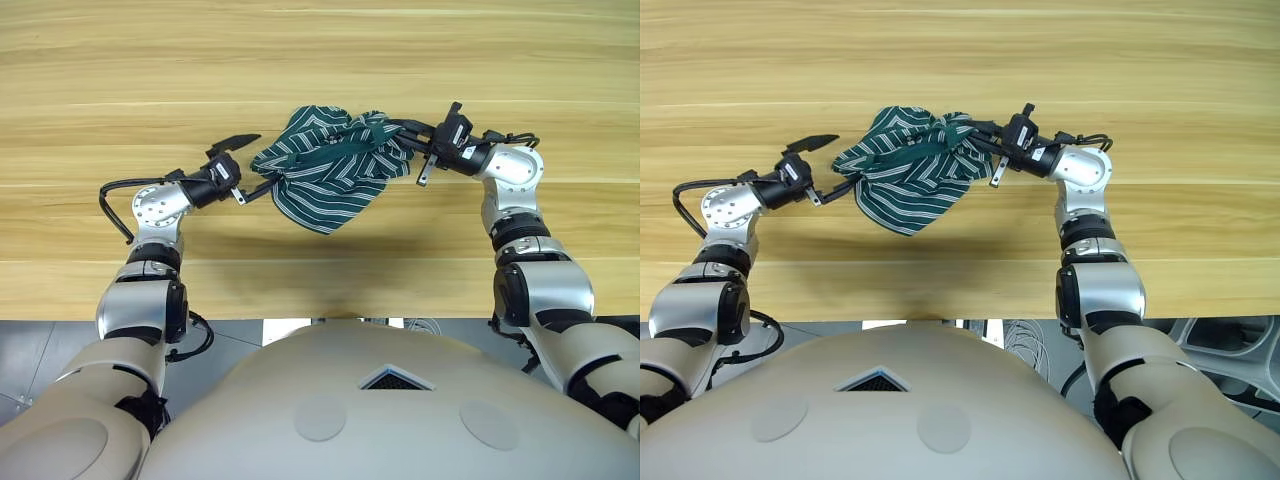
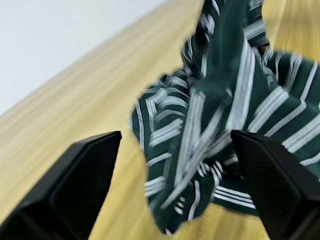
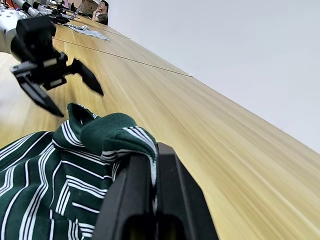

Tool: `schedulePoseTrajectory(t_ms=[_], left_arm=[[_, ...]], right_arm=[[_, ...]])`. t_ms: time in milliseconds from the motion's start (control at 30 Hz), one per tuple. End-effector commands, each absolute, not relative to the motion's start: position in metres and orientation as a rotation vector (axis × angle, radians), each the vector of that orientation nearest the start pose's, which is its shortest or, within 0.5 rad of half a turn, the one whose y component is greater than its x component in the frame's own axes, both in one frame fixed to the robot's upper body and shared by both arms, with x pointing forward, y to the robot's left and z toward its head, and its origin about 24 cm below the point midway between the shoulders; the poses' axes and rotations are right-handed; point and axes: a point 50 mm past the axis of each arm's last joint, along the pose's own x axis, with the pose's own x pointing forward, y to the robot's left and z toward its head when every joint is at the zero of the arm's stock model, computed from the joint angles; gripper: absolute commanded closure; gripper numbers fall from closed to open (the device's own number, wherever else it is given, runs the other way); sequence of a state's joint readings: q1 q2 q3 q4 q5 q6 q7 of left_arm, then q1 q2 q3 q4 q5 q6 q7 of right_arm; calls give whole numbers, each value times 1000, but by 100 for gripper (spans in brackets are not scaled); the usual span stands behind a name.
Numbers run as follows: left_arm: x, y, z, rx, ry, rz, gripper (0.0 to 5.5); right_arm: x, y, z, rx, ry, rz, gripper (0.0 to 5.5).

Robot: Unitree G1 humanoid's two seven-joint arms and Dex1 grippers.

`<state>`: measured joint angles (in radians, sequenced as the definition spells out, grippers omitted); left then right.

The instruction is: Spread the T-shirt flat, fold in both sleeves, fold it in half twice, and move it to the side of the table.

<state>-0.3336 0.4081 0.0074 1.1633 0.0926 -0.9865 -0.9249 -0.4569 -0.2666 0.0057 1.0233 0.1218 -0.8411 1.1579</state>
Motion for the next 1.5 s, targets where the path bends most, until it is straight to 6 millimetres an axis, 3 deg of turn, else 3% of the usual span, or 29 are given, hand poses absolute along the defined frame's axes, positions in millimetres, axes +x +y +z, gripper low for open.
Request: schedulePoseTrajectory(t_ms=[33, 633, 800, 867, 933, 1033, 1100, 1133, 1200, 1300, 1367, 1433, 1500], left_arm=[[249, 226, -20, 597, 112, -935, 216], [251, 224, -19, 652, 106, -958, 544], [253, 222, -14, 620, 57, -944, 549], [268, 223, 7, 595, -67, -863, 549], [301, 223, 50, 506, -256, -719, 549], [349, 220, 140, 291, -566, -545, 549], [354, 222, 192, 184, -758, -500, 549], [348, 222, 208, 158, -825, -503, 549], [329, 221, 223, 149, -890, -525, 549], [294, 218, 218, 179, -859, -557, 549], [284, 212, 214, 201, -810, -576, 549], [295, 204, 216, 214, -745, -596, 549], [324, 198, 218, 210, -647, -602, 549]], right_arm=[[282, -166, 20, -341, -169, 1118, 550], [281, -164, 23, -341, -183, 1124, 550], [283, -165, 24, -341, -186, 1116, 550], [290, -169, 28, -352, -178, 1069, 550], [313, -178, 49, -409, -187, 962, 550], [364, -190, 131, -442, -359, 713, 550], [373, -192, 177, -441, -517, 661, 550], [370, -192, 190, -467, -587, 669, 550], [356, -192, 201, -502, -697, 707, 550], [329, -197, 210, -493, -821, 712, 550], [320, -196, 216, -481, -854, 700, 550], [328, -184, 221, -466, -822, 704, 550], [351, -172, 227, -455, -730, 694, 550]])
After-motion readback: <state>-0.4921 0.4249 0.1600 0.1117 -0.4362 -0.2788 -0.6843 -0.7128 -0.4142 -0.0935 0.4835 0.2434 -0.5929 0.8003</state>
